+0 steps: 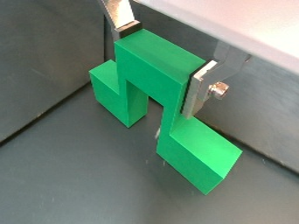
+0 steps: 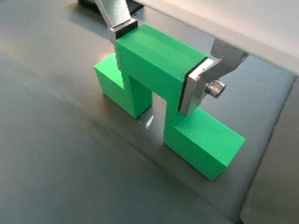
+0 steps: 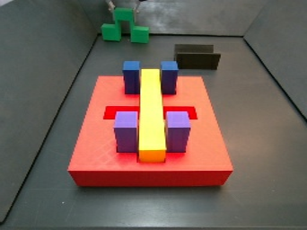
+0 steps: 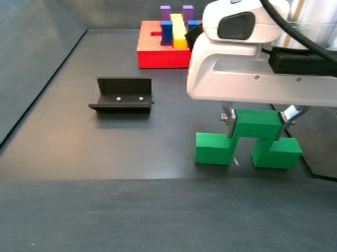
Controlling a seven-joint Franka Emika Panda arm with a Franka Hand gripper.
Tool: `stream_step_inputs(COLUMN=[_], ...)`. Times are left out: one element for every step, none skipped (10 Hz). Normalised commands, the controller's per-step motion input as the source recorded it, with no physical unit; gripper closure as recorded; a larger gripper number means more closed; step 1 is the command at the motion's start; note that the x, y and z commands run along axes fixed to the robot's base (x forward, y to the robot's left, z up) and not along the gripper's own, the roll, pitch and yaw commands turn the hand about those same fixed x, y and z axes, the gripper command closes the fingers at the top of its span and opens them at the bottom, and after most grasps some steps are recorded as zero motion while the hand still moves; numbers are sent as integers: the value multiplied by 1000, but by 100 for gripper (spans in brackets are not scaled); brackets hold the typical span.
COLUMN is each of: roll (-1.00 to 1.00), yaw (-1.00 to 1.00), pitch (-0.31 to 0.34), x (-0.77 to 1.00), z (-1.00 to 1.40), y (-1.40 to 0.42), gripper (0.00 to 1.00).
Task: Pick up the green object. Move up. Move to above the board. Insert the green object.
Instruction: Pick up the green object.
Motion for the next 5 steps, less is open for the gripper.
stream_step_inputs(roll=[0,0,0,0,0], yaw=[0,0,0,0,0], pitch=[0,0,0,0,0], x=[0,0,0,0,0], z=[0,0,0,0,0], y=[0,0,0,0,0], gripper=[100,100,100,100,100])
